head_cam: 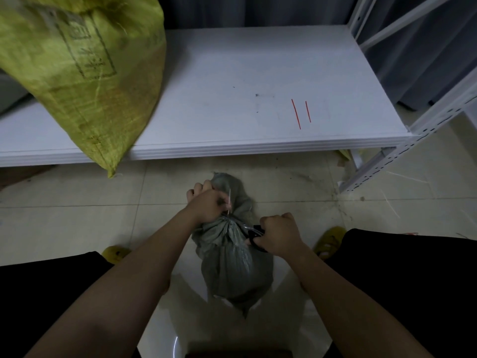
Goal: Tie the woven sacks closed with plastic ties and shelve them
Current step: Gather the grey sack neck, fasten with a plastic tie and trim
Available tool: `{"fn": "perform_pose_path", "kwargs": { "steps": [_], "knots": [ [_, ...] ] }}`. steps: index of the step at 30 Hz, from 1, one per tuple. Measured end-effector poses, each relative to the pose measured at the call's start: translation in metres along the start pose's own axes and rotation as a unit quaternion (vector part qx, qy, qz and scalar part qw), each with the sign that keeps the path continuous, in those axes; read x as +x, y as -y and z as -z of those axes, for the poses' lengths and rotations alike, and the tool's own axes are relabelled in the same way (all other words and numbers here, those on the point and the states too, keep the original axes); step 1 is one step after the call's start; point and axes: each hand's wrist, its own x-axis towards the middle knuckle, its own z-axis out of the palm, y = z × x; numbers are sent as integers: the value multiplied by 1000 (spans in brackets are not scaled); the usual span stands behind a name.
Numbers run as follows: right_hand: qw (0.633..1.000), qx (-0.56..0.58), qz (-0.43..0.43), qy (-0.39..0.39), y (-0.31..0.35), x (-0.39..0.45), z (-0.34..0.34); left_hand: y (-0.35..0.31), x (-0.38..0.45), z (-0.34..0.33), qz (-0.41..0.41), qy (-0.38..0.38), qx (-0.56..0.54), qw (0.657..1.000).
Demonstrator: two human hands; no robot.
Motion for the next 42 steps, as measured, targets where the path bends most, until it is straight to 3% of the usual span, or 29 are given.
{"fn": "perform_pose_path", "kwargs": {
  "steps": [15, 27, 42],
  "knots": [
    [1000, 22, 11, -6, 2, -8, 5, -10, -8, -9, 5, -46, -3, 999],
    [998, 53, -39, 19, 7, -8, 9, -9, -9, -4, -73, 9, -20, 997],
    [999, 44, -21, 11, 10, -4, 0, -10, -7, -6, -23, -31, -19, 999]
  ]
}}
